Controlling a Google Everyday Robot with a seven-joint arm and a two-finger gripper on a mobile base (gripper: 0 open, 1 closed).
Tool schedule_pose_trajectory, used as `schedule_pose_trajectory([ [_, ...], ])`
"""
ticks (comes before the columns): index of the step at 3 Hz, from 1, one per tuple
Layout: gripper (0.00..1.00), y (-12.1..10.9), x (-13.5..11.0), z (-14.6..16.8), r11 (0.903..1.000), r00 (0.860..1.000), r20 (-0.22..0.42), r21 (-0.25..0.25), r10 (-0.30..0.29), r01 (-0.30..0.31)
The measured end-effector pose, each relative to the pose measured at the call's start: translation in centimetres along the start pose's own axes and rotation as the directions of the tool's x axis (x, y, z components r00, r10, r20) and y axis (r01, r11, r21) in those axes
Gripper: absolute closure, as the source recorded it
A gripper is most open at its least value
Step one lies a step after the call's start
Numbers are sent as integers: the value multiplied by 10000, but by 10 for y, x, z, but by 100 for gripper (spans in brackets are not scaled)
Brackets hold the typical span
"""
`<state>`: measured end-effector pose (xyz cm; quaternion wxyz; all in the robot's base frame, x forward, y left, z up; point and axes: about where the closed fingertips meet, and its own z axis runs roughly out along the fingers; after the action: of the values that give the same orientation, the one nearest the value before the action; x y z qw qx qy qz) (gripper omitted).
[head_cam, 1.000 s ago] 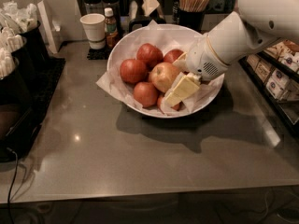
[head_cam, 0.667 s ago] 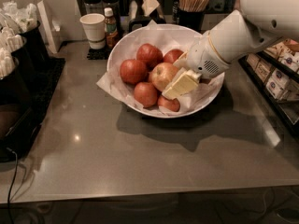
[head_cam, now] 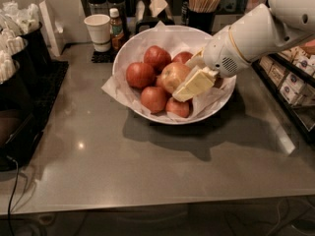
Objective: Pick apple from white bowl
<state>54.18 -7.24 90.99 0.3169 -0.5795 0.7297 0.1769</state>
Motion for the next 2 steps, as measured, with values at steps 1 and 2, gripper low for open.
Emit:
schedule_pose_trajectory([
  [1,100,13,-12,-24,9998,9945,1039,-136,-150,165],
  [2,100,35,-21,-54,9994,9767,2140,-231,-186,241],
])
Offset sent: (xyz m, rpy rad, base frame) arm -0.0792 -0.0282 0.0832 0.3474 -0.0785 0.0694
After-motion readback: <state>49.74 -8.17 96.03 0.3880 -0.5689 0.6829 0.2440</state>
